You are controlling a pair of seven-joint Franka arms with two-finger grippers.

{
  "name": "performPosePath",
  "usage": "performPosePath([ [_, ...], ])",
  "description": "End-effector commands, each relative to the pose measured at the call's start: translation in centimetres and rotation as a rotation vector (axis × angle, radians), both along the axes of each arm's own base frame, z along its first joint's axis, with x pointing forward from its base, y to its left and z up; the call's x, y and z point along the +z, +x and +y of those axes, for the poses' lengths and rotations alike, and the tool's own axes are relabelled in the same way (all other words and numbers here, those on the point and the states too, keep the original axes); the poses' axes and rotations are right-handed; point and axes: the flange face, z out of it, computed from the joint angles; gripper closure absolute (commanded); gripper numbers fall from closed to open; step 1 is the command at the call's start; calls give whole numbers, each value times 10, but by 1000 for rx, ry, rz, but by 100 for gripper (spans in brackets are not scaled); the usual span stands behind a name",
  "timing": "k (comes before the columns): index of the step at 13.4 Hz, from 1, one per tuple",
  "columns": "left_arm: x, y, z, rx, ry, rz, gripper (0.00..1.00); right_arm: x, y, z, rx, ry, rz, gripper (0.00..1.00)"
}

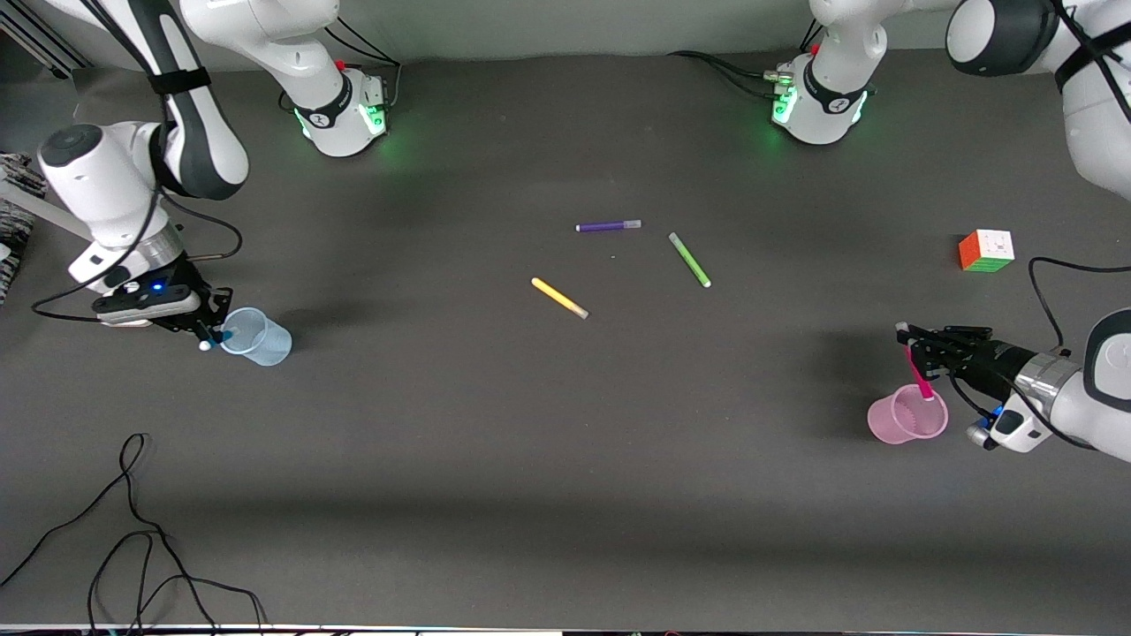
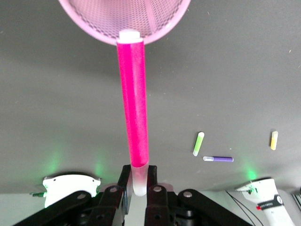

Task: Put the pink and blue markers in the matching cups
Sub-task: 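Drop the blue marker into the clear cup with the right gripper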

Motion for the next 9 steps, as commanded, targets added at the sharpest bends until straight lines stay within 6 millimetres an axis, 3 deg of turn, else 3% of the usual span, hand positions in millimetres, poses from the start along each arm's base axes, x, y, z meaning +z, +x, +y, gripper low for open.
performPosePath([
  [1,-11,6,9,-4,-52,-34,100,-9,-6,3,9,-5,-13,100],
  [2,-17,7,8,3,-63,-31,100,-12,-9,3,5,0,-7,100],
  [3,-19,8,7,10,-73,-32,100,-14,-9,3,-1,2,-3,36],
  [4,-23,9,7,15,-76,-33,100,-14,-9,3,1,2,3,0],
  [7,-27,13,8,26,-69,-56,100,-6,-7,5,4,15,64,0],
  [9,-25,15,9,28,-64,-70,100,22,3,19,-21,56,136,0],
])
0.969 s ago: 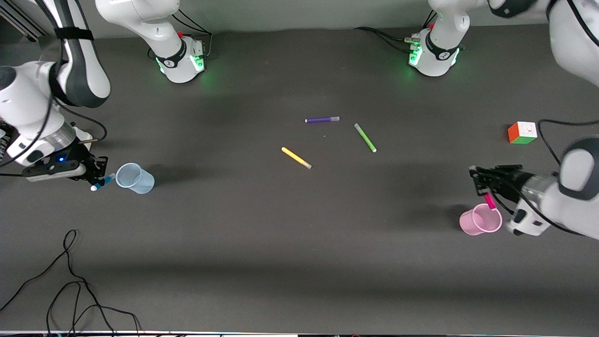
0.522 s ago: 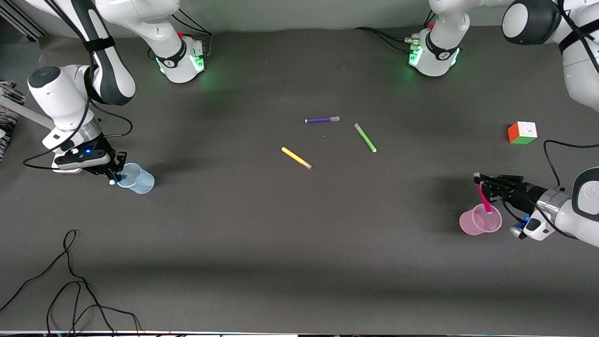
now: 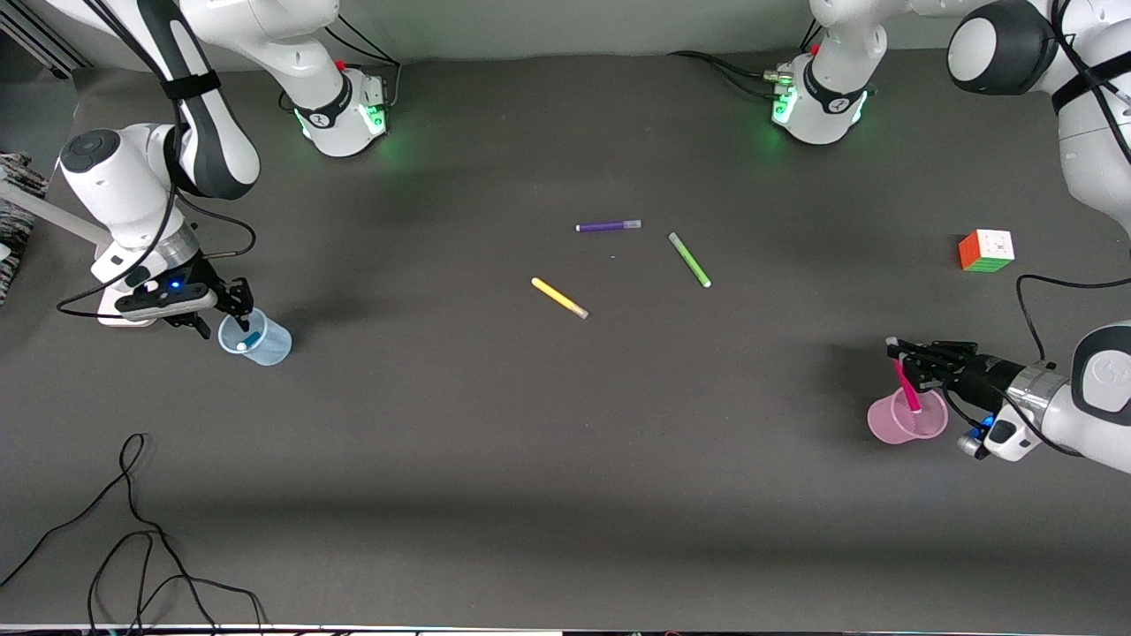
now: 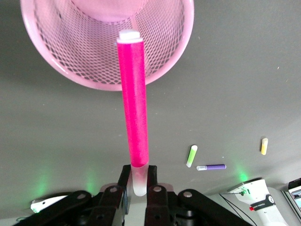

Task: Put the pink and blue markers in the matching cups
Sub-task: 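Drop the blue marker into the clear cup with the right gripper, then lower the pink marker into the pink cup while the right gripper withdraws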

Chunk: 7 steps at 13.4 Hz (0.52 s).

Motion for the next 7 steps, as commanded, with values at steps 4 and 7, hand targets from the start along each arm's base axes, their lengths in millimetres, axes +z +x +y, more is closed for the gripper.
performPosePath([
  [4,4,11,6,-1,-10,-63,100,139,31,66,-105,77,197,0],
  [7,6,13,8,2,-3,-75,100,242,35,94,-158,117,271,0],
])
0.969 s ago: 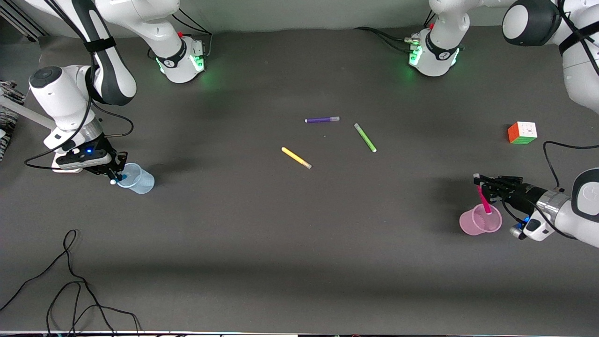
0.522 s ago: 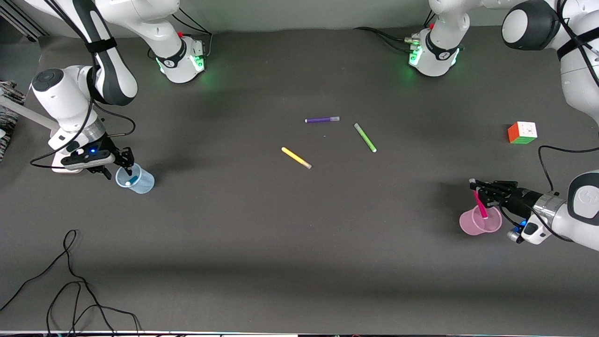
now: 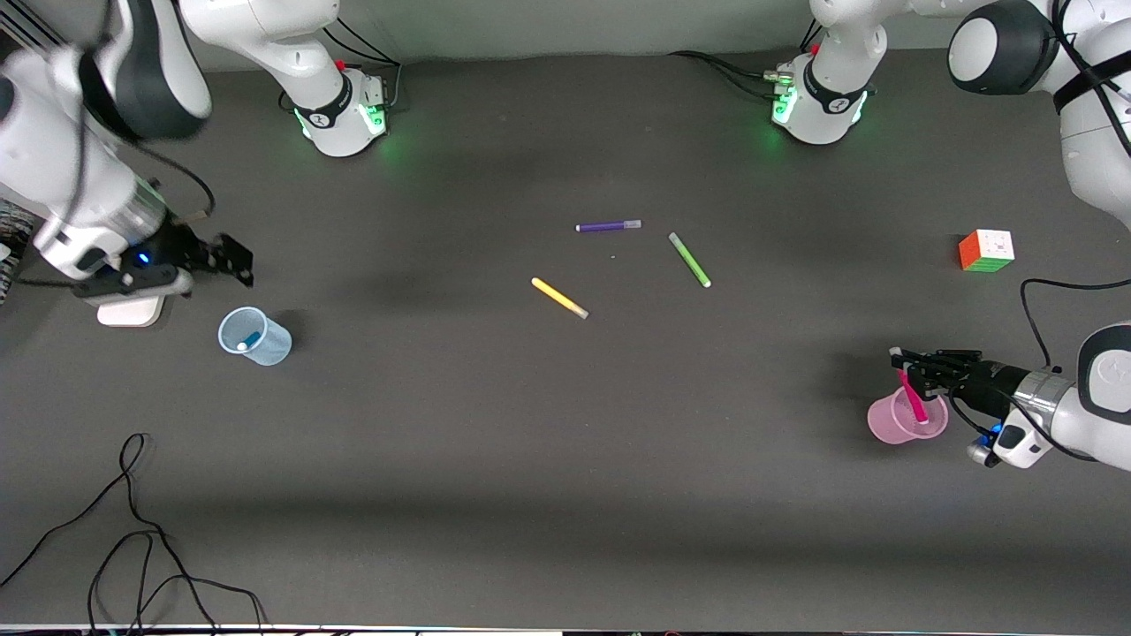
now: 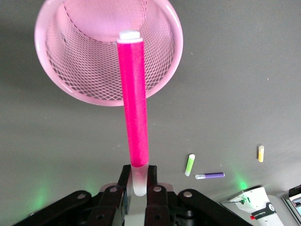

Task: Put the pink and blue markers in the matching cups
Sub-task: 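Lower the pink marker into the pink cup while the right gripper withdraws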

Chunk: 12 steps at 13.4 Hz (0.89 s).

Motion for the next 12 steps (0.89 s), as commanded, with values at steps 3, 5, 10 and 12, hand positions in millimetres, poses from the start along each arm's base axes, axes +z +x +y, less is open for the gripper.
performPosePath([
  [3,4,7,4,-5,-3,-29,100,98,9,14,-33,67,8,0],
  [5,5,7,6,-5,1,-31,100,93,16,13,-37,63,17,0],
  [10,6,7,7,-8,8,-32,100,93,46,22,-89,57,16,0],
  [12,6,7,7,-8,8,-32,100,90,48,25,-110,53,20,0],
])
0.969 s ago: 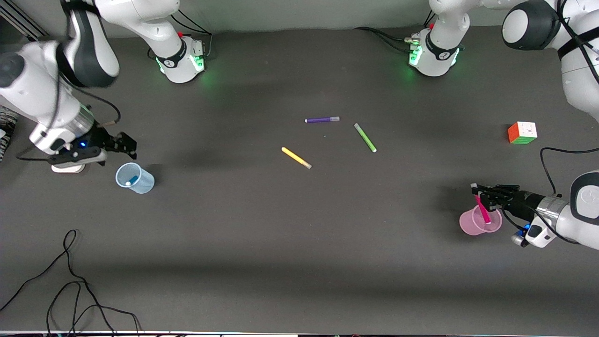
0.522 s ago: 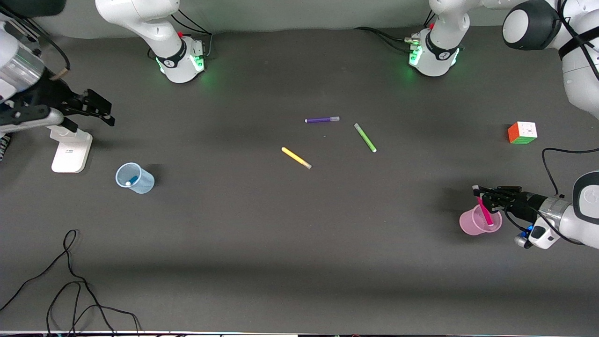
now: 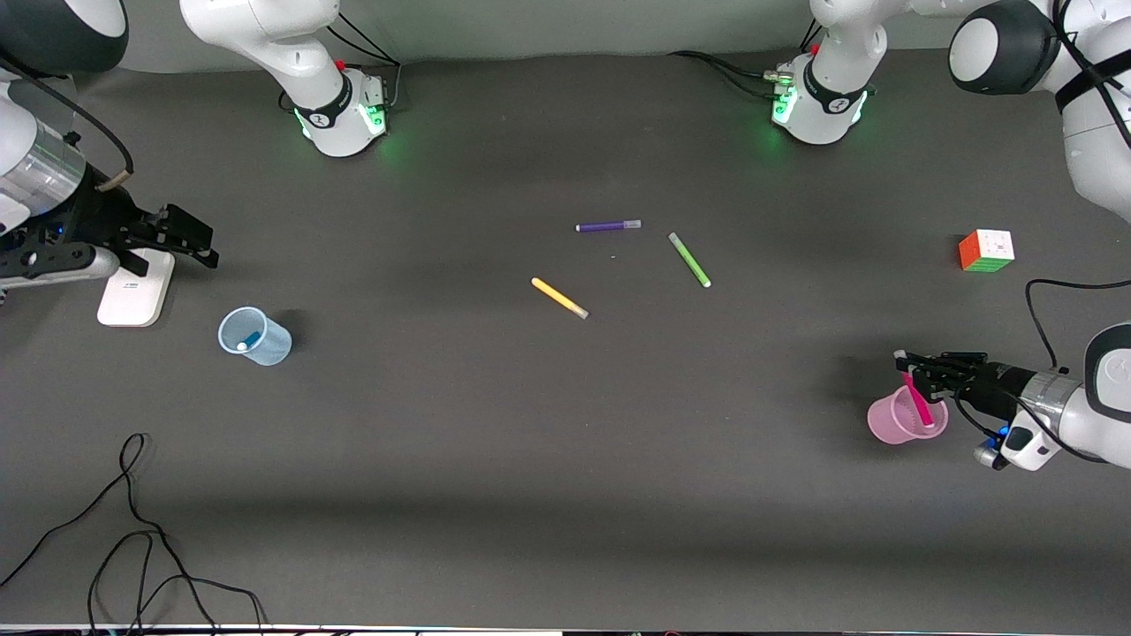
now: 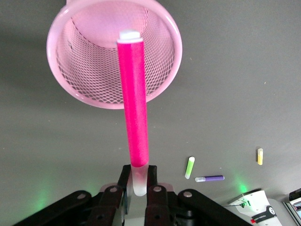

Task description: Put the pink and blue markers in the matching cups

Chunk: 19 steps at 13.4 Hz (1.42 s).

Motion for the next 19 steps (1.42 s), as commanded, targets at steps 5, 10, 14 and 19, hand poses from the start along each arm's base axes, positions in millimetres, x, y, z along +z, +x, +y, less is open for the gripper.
performPosePath([
  [5,1,5,3,-28,-10,-27,60,6,3,20,-45,-8,12,0],
  [10,-1,4,5,-81,-22,-53,1,-4,4,10,-49,-11,31,0],
  [14,6,4,0,-92,-21,-55,1,-2,5,11,-59,-11,22,0],
  [19,99,5,-62,-290,238,-157,1,-3,6,14,-54,-11,19,0],
])
